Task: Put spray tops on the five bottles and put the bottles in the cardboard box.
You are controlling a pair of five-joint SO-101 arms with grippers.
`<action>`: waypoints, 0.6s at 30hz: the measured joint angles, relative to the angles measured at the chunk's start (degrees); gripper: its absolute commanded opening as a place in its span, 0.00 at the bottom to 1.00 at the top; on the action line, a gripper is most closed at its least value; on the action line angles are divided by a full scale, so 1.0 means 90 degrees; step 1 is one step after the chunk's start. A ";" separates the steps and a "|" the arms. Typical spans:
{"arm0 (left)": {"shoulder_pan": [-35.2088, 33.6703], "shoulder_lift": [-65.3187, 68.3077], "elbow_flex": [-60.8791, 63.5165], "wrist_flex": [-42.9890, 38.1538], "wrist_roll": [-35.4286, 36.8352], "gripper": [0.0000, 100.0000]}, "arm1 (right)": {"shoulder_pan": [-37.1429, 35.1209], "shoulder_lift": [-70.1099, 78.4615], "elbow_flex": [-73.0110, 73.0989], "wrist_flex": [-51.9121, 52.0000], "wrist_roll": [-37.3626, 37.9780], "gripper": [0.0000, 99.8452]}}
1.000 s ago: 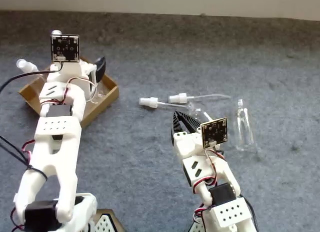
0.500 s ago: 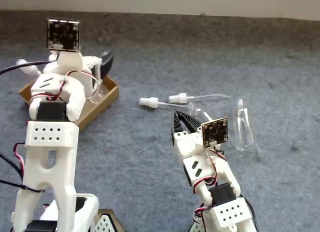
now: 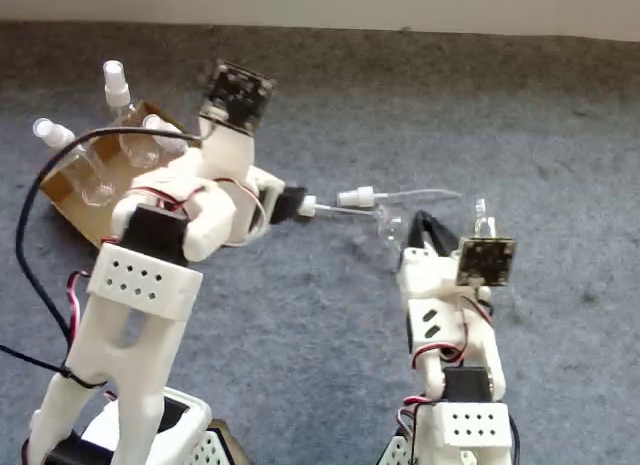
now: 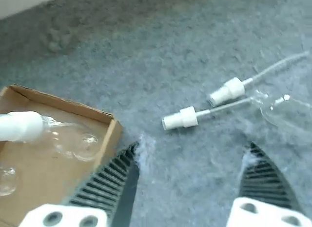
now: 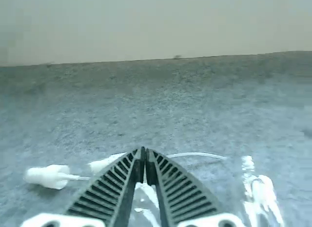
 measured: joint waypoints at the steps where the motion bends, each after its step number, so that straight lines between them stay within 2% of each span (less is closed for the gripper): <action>1: 0.0117 -0.0010 0.0127 0.0010 0.0000 0.27 | 0.0264 0.0000 0.0000 0.0000 0.0000 0.01; 12: 0.1241 -0.0010 0.0400 0.0117 0.0000 0.27 | 0.3409 0.0000 0.0000 0.0000 0.0000 0.01; 18: 0.1621 -0.0010 0.0400 0.0322 0.0000 0.27 | 0.4737 0.0000 0.0000 0.0186 0.0000 0.01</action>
